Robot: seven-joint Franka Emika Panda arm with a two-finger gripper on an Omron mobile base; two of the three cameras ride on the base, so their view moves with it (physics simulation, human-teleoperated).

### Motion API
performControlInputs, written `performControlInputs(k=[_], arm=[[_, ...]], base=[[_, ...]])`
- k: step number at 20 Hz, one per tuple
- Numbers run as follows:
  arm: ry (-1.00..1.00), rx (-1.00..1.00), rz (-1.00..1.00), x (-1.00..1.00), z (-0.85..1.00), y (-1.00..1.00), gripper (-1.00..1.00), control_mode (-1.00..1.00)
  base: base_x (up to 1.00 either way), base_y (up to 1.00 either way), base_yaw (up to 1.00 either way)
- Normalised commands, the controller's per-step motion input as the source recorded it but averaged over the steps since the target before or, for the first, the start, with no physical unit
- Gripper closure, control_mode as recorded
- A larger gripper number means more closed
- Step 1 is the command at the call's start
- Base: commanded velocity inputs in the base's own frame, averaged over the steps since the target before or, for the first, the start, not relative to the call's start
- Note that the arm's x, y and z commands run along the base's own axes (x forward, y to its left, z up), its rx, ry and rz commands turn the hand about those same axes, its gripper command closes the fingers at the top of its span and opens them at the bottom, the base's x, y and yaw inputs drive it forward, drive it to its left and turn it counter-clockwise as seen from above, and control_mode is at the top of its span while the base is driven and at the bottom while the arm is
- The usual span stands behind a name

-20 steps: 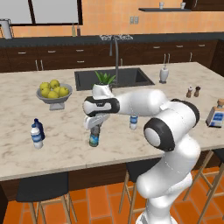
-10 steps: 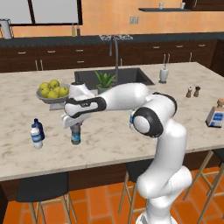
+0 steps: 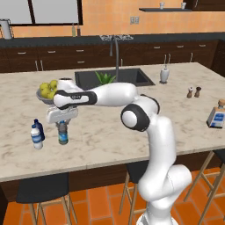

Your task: Move the plastic bottles in the middle to the plastics group, and the glass bottles in the middle to the glass group.

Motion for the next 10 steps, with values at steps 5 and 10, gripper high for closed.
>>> performControlInputs(k=[5,10], arm=[[0.0,0.05,-0.01,0.0,-0.13,0.4,1.0,-1.0],[0.01,0.0,-0.04,0.0,-0.64,-0.06,1.0,-1.0]], base=[[0.0,0.0,0.0],[0.0,0.0,0.0]])
